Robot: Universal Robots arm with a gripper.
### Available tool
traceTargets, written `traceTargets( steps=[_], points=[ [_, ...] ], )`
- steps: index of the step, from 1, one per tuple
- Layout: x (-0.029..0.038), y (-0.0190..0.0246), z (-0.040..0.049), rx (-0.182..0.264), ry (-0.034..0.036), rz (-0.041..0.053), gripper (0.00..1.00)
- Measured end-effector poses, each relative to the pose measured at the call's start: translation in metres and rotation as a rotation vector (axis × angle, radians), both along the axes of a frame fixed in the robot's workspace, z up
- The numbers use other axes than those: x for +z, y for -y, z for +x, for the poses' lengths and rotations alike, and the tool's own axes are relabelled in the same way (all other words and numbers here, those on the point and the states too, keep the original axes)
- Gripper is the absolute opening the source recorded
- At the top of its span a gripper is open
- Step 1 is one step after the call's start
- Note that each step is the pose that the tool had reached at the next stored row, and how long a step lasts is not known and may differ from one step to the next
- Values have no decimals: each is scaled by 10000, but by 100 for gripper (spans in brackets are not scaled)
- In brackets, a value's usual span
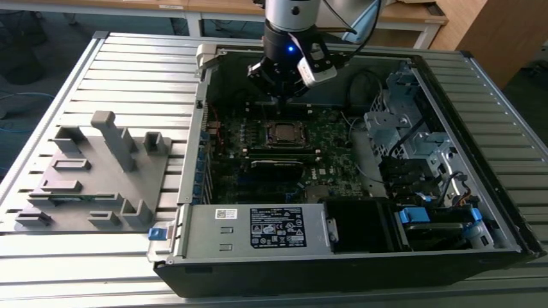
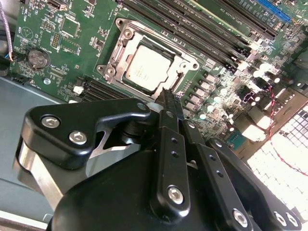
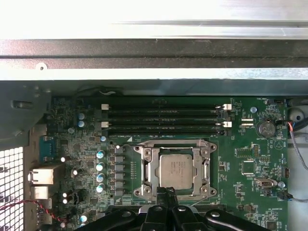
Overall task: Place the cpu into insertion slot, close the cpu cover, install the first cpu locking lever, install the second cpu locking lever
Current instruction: 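Install the first cpu locking lever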
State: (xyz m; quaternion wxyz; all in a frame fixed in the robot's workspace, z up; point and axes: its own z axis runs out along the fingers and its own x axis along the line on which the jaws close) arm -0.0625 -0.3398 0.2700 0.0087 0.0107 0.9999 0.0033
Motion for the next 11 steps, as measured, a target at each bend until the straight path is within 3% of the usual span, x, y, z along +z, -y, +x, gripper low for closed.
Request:
traceTargets(
  steps=[11],
  points=[
    [0, 0, -41, 2, 0, 0, 10]
  ],
)
